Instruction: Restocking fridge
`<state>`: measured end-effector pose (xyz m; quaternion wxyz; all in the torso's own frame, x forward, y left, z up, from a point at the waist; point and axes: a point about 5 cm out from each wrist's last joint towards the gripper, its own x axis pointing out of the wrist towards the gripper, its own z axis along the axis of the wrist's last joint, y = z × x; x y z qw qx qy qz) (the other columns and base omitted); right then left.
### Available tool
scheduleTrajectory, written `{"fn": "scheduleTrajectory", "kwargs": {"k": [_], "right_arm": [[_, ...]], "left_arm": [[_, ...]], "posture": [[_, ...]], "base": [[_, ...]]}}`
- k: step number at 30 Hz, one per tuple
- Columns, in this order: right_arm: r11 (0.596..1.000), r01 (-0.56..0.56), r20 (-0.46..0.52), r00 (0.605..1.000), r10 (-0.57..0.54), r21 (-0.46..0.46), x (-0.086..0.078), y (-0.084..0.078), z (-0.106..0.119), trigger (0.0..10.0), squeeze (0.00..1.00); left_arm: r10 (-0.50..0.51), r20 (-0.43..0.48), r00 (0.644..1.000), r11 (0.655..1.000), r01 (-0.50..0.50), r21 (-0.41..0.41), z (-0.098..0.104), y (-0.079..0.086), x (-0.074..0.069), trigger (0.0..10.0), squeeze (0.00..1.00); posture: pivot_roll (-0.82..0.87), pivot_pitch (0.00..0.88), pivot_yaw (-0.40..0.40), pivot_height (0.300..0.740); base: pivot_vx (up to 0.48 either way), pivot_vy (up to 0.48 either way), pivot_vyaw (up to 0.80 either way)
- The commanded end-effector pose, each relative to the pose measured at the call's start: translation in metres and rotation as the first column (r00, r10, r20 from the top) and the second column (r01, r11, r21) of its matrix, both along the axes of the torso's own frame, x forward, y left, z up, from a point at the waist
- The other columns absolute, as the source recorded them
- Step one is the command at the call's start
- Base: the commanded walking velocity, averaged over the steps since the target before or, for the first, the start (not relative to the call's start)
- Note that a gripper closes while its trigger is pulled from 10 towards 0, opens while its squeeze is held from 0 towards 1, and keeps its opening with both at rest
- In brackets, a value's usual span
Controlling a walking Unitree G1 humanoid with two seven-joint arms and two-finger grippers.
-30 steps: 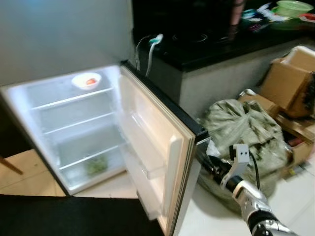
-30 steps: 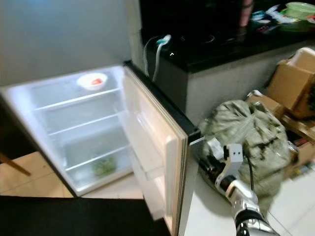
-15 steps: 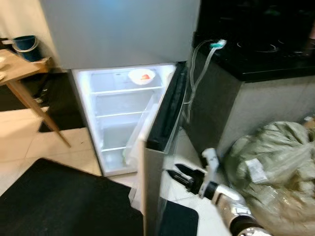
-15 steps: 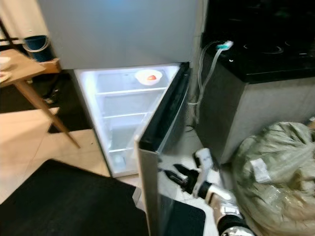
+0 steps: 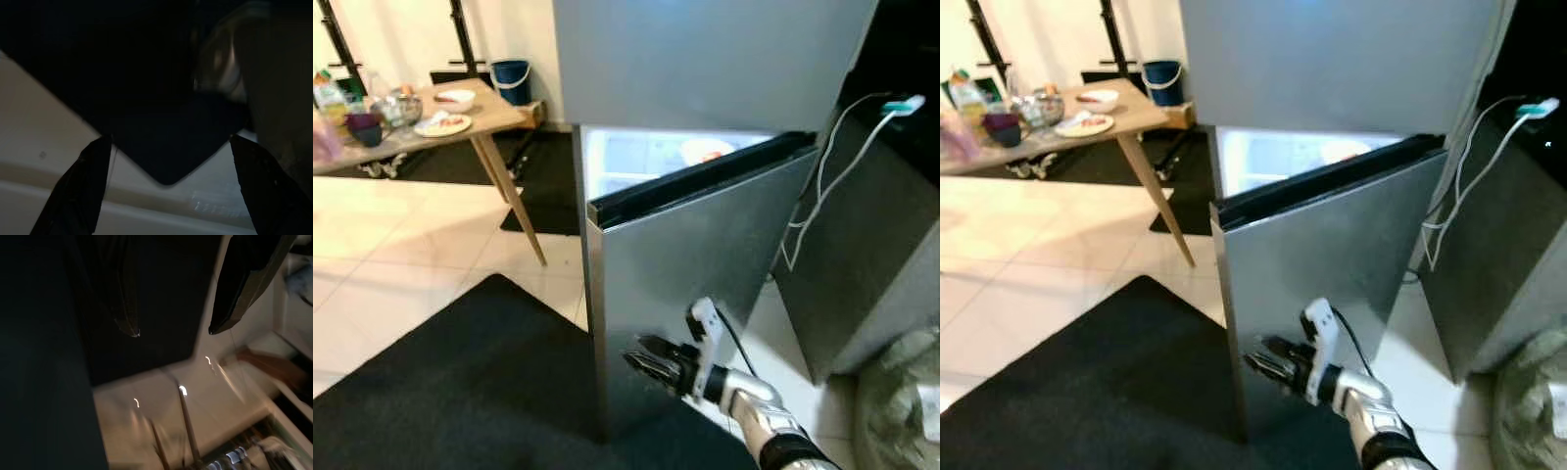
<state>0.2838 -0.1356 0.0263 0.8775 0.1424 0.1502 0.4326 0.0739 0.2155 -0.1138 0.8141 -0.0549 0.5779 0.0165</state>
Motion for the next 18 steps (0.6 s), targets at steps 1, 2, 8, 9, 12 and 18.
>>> {"fn": "scheduleTrajectory", "kwargs": {"k": [1, 2, 8, 9, 12, 18], "right_arm": [[0.995, 0.073, -0.064, 0.995, -0.077, -0.066, -0.005, 0.000, -0.014, 10.0, 0.00], [0.995, 0.073, -0.064, 0.995, -0.077, -0.066, -0.005, 0.000, -0.014, 10.0, 0.00], [0.834, 0.275, -0.147, 0.911, -0.385, -0.479, -0.029, -0.043, -0.057, 10.0, 0.00], [0.796, 0.286, -0.165, 0.888, -0.429, -0.533, -0.037, -0.052, -0.064, 10.0, 0.00], [0.688, 0.270, -0.186, 0.839, -0.511, -0.674, -0.063, -0.073, -0.082, 10.0, 0.00], [0.572, 0.250, -0.247, 0.718, -0.651, -0.781, -0.115, -0.098, -0.107, 10.0, 0.00]], "left_arm": [[-0.004, -0.021, 1.000, 1.000, 0.004, 0.000, -0.002, -0.002, -0.006, 10.0, 0.00], [-0.004, -0.021, 1.000, 1.000, 0.004, 0.000, -0.002, -0.002, -0.006, 10.0, 0.00], [0.006, 0.005, 1.000, 1.000, -0.006, -0.003, -0.001, -0.004, 0.001, 10.0, 0.00], [0.005, 0.007, 1.000, 1.000, -0.005, -0.004, -0.001, -0.005, 0.001, 10.0, 0.00], [-0.002, 0.006, 1.000, 1.000, 0.002, 0.006, -0.001, -0.005, 0.003, 10.0, 0.00], [-0.018, 0.002, 1.000, 1.000, 0.018, 0.016, -0.001, -0.008, 0.004, 10.0, 0.00]], "posture": [[-0.05, 0.000, -0.018, 0.740], [-0.05, 0.000, -0.018, 0.740], [-0.04, 0.000, -0.023, 0.740], [-0.05, 0.000, -0.021, 0.740], [-0.05, 0.000, -0.022, 0.740], [-0.05, 0.000, -0.027, 0.740]], "base": [[0.000, 0.000, 0.79], [0.000, 0.000, 0.79], [0.000, 0.000, 0.15], [0.000, 0.000, 0.00], [0.000, 0.000, 0.00], [0.000, 0.000, 0.00]]}}
